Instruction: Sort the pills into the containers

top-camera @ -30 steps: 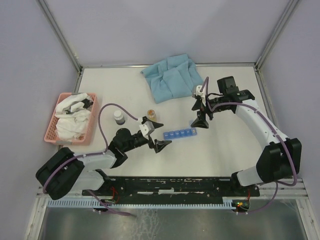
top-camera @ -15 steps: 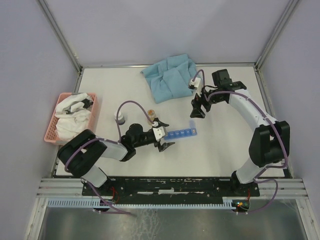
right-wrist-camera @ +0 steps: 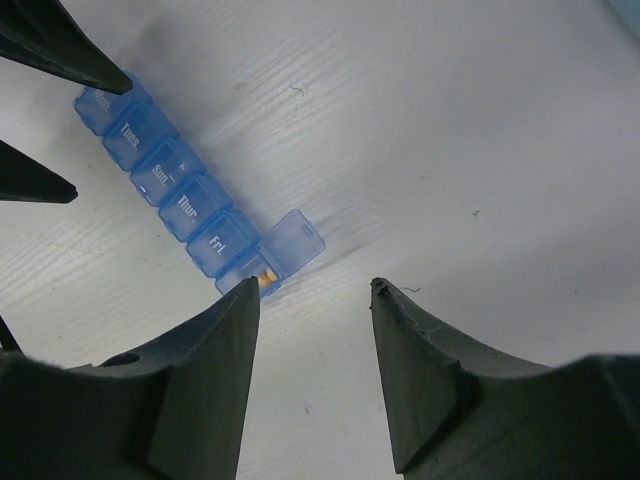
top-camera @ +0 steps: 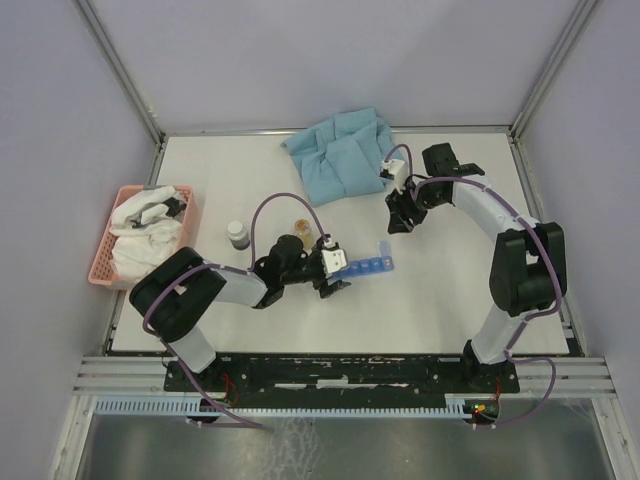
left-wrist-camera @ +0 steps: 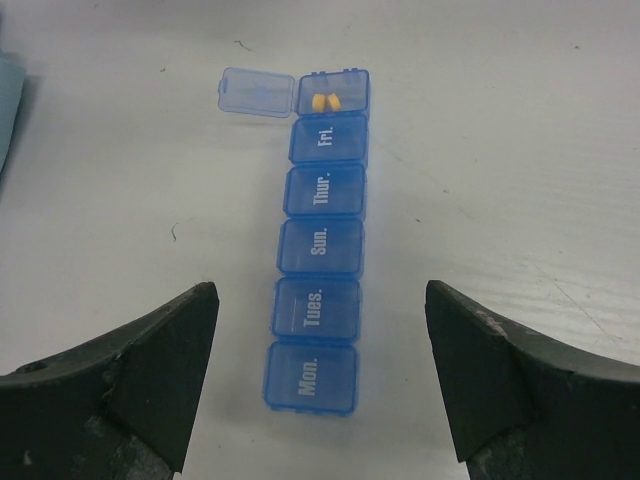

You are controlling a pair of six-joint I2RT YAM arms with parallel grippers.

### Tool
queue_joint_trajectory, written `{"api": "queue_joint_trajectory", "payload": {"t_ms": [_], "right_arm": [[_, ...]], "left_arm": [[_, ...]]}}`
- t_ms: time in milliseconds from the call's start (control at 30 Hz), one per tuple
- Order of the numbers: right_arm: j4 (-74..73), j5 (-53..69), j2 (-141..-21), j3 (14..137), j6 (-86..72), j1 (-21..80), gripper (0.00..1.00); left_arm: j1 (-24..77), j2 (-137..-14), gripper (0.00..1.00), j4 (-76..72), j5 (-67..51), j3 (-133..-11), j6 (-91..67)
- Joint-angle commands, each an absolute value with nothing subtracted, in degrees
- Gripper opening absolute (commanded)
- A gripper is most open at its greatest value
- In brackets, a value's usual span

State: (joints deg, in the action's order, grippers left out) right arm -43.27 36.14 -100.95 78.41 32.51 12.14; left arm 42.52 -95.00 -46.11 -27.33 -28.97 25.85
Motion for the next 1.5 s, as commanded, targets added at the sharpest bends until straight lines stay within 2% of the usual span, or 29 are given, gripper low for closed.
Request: {"api": "queue_joint_trajectory", "payload": {"t_ms": [0, 267, 467, 600, 800, 1467], "right_arm": [[-41.79, 35.28, -102.20, 79.34, 30.56, 12.04, 0.56], [-42.03, 35.49, -103.14, 79.80, 30.11, 12.04, 0.56], [-42.65, 35.06, -104.38, 80.40, 29.54, 12.04, 0.55], [-42.68, 34.26, -105.29, 80.67, 28.76, 12.04, 0.50], [-43.07, 33.29, -107.32, 81.68, 27.30, 12.04, 0.41], [-41.91, 31.92, -109.35, 82.19, 24.26, 11.69, 0.37]], "left_arm": [[42.30, -95.52, 0.87, -35.57, -26.21, -35.13, 27.86], [42.42, -94.25, 0.87, -32.03, -23.64, -35.92, 27.81], [42.41, -95.60, 0.87, -35.21, -23.09, -34.75, 27.69], [42.46, -97.15, 0.86, -35.41, -23.45, -35.44, 27.85], [42.48, -98.75, 0.80, -34.90, -23.82, -36.51, 27.95], [42.41, -100.68, 0.48, -33.13, -22.81, -38.79, 27.03]]}}
